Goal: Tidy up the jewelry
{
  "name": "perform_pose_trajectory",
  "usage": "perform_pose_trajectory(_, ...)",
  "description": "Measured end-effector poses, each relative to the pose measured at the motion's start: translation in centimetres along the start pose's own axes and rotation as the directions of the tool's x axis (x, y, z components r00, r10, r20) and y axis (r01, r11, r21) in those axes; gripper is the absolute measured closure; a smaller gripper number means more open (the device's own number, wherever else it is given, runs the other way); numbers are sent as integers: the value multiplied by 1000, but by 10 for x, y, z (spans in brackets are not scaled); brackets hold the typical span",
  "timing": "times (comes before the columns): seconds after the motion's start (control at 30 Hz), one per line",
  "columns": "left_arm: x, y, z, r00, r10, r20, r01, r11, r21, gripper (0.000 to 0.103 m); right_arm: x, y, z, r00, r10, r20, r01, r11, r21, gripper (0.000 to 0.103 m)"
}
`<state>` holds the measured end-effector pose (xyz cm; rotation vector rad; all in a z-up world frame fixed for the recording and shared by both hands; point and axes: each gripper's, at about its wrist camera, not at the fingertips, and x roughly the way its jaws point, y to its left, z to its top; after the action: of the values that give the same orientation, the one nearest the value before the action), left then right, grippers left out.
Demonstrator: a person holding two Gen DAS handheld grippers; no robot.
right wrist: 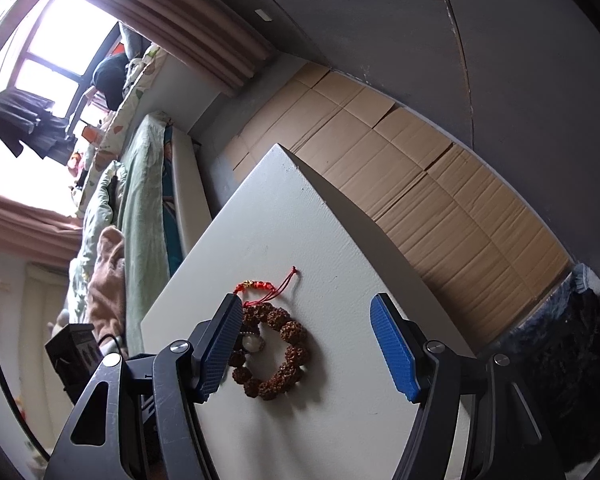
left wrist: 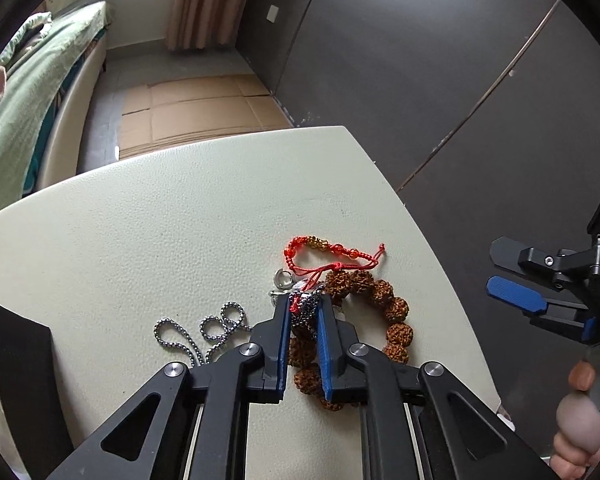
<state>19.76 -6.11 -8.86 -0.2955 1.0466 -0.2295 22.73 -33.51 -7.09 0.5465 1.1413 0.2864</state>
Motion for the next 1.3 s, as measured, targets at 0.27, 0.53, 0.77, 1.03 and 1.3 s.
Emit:
perform_pose_trajectory(0.27,-33,-3,3,998,-52,24,53,998,-23,90,11,9,-6,998,-45,-32,43,997,-65,35)
perform_pose_trajectory(0.53,-55,4,7,997,-76,34,78,995,-61,90,34,31,-23,990,-109,-86,91,977,-191,37)
perform_pose_trajectory(0.77,-71,8,6,997,-68,47,71,995,-67,90,65,50,-39,971,-199,-129,153,941,-303,47)
perform_pose_trajectory(1.03,-53,22,-18,999,-41,-30,37,994,-99,90,61,56,-49,961,-269,-68,222,892,-394,78)
perform_pose_trajectory(1.3,-26,43,-41,996,41,-80,-51,991,-123,90,34,44,-41,975,-219,-20,199,918,-343,83)
